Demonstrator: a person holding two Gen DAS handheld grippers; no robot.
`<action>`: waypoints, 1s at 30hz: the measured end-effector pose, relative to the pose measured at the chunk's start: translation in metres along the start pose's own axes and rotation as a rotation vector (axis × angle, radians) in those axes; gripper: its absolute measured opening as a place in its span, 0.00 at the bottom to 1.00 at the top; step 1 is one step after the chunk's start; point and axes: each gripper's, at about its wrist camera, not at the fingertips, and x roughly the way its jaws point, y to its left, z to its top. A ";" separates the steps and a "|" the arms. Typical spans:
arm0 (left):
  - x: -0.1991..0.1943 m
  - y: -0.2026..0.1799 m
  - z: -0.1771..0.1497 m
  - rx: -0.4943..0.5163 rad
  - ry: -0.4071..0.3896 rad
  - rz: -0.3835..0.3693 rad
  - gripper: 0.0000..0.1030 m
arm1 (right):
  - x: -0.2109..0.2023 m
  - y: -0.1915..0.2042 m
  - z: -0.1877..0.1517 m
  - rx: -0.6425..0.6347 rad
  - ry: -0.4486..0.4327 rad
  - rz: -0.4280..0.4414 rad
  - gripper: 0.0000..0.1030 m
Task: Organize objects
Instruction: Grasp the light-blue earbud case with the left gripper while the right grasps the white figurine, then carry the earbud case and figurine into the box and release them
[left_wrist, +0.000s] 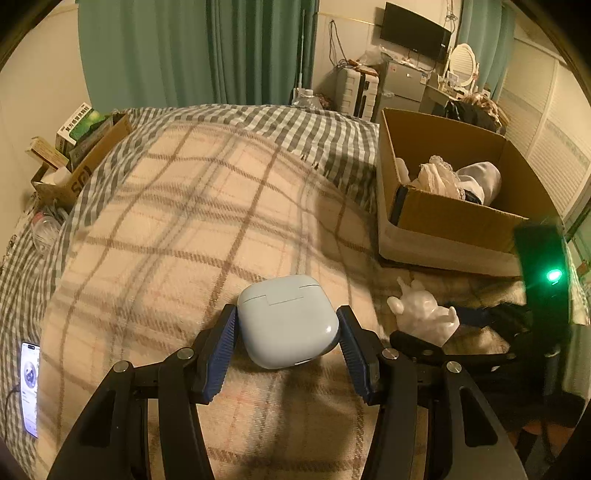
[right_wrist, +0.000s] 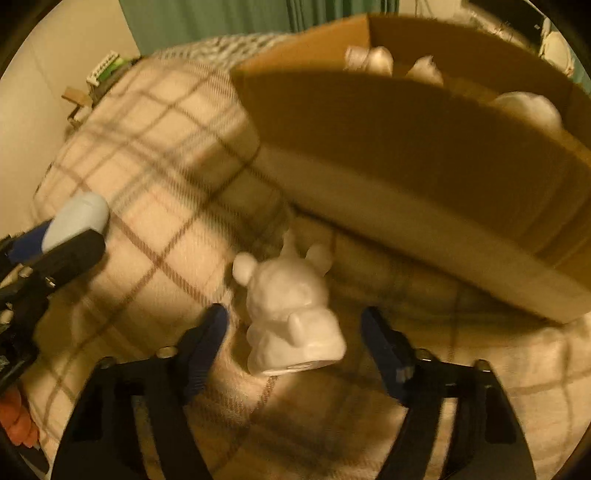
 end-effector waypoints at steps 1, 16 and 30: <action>0.000 -0.001 0.000 0.001 -0.001 0.001 0.54 | 0.002 0.000 -0.002 0.000 0.007 0.000 0.50; -0.044 -0.014 -0.020 0.005 -0.033 -0.007 0.54 | -0.100 -0.001 -0.048 -0.004 -0.194 -0.133 0.49; -0.111 -0.044 0.000 0.019 -0.113 -0.121 0.54 | -0.208 0.010 -0.056 -0.024 -0.401 -0.164 0.49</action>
